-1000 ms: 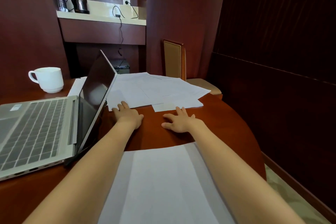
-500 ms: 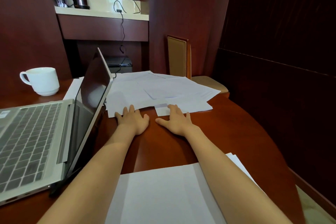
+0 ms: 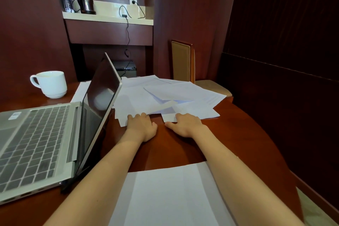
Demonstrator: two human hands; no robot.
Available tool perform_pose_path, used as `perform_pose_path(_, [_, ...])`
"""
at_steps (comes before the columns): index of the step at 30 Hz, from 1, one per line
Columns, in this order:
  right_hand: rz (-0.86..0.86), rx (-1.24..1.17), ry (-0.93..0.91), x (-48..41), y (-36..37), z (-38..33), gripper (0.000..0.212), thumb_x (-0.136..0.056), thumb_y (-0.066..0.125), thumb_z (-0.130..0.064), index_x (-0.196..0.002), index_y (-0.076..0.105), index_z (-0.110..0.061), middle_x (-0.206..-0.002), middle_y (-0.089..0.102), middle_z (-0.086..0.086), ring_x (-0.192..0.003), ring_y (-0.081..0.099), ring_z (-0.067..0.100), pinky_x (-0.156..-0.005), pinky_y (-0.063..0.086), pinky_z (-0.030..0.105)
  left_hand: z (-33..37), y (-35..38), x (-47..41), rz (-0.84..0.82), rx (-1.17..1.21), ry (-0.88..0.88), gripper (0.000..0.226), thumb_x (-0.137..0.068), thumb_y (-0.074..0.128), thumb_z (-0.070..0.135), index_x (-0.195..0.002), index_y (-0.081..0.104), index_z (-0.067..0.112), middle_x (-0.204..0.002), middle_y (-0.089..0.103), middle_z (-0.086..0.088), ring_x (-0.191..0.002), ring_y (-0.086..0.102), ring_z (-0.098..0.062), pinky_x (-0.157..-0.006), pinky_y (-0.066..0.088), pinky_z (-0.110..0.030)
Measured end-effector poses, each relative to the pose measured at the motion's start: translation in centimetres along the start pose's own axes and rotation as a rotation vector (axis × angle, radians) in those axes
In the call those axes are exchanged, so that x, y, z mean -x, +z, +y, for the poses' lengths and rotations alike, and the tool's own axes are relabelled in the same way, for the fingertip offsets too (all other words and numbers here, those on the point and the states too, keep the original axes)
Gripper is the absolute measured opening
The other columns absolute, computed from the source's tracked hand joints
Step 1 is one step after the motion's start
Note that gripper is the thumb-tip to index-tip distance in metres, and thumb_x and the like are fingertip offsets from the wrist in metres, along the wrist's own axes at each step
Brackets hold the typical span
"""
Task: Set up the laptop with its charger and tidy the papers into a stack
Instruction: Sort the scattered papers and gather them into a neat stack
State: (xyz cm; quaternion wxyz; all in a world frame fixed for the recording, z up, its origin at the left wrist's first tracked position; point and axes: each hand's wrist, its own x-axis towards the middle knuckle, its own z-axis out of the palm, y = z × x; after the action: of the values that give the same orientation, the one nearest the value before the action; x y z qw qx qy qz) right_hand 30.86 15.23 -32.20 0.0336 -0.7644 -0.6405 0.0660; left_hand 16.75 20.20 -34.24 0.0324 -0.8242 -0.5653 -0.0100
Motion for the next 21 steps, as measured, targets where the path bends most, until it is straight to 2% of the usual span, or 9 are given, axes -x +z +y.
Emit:
perform_pose_path(7, [0.044,0.044,0.003,2.6,-0.2,-0.2,0.059,-0.093,0.037,-0.058,-0.127,0.051,-0.011,-0.127,0.056,0.009,-0.114,0.053,0.025,-0.092,0.042,0.034,1.2,-0.4,2.4,0.057,-0.065,0.086,0.043,-0.097,0.026,0.029,-0.127,0.048,0.006,-0.13,0.049,-0.013,-0.119,0.046,-0.028,-0.102,0.027,-0.039])
perform_pose_path(13, [0.021,0.119,-0.027,5.1,-1.0,-0.5,0.052,-0.095,0.038,-0.051,-0.122,0.055,-0.01,-0.128,0.056,0.01,-0.115,0.052,0.025,-0.093,0.04,0.033,1.8,-1.5,4.8,0.036,-0.17,0.163,0.042,-0.097,0.026,0.028,-0.121,0.054,0.007,-0.127,0.052,-0.013,-0.116,0.048,-0.027,-0.099,0.03,-0.035])
perform_pose_path(17, [0.045,0.142,-0.046,7.0,-1.1,-0.8,0.05,-0.094,0.04,-0.048,-0.123,0.055,-0.01,-0.127,0.057,0.01,-0.115,0.053,0.025,-0.094,0.041,0.033,2.1,-2.0,6.5,0.036,-0.221,0.207,0.041,-0.097,0.026,0.027,-0.117,0.056,0.007,-0.124,0.054,-0.013,-0.112,0.051,-0.027,-0.094,0.032,-0.033])
perform_pose_path(21, [0.061,0.164,-0.079,8.8,-1.3,-1.0,0.048,-0.092,0.045,-0.046,-0.121,0.052,-0.009,-0.123,0.057,0.011,-0.111,0.054,0.027,-0.088,0.041,0.032,2.1,-1.8,8.3,0.066,-0.263,0.243,0.038,-0.096,0.029,0.024,-0.113,0.058,0.006,-0.12,0.057,-0.012,-0.108,0.054,-0.027,-0.09,0.035,-0.032])
